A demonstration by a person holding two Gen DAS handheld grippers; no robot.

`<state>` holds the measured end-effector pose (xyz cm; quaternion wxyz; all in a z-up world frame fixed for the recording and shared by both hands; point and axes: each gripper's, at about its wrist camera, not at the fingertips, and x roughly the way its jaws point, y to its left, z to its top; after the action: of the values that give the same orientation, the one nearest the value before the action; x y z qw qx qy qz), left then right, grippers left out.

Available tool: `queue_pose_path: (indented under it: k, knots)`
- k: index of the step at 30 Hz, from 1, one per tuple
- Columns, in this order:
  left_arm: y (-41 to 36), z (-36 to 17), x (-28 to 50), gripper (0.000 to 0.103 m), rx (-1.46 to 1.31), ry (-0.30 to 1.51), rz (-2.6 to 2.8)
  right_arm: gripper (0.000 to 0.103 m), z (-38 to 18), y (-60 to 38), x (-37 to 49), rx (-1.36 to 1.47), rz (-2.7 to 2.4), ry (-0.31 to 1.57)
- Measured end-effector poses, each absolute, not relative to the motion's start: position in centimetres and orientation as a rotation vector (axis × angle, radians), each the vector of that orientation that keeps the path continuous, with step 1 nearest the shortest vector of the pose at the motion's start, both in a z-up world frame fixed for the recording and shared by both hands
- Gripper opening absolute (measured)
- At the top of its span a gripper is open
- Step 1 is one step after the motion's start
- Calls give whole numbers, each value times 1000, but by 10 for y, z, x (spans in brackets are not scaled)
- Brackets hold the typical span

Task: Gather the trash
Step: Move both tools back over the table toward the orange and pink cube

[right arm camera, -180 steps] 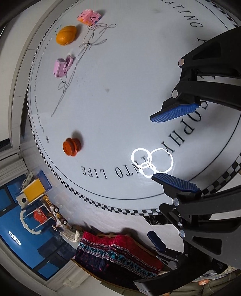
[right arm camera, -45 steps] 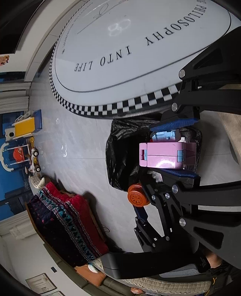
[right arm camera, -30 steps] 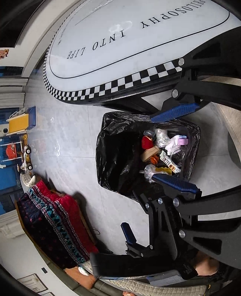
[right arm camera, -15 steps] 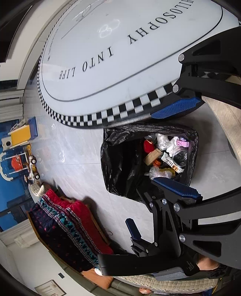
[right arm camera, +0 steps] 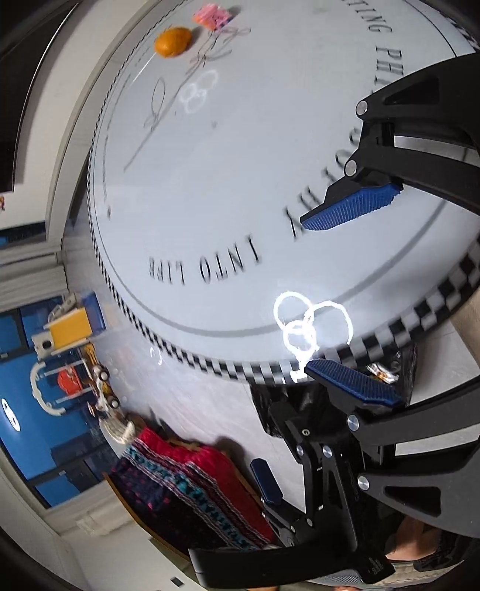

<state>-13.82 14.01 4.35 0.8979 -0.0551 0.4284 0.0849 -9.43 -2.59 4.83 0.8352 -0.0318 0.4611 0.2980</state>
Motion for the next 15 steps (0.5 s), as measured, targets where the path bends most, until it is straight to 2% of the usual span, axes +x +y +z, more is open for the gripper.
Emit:
queue_pose_path:
  k: [15]
  knots:
    - [23,52,-33,97,9,916,-51,73,47,-162,-2,75,315,960]
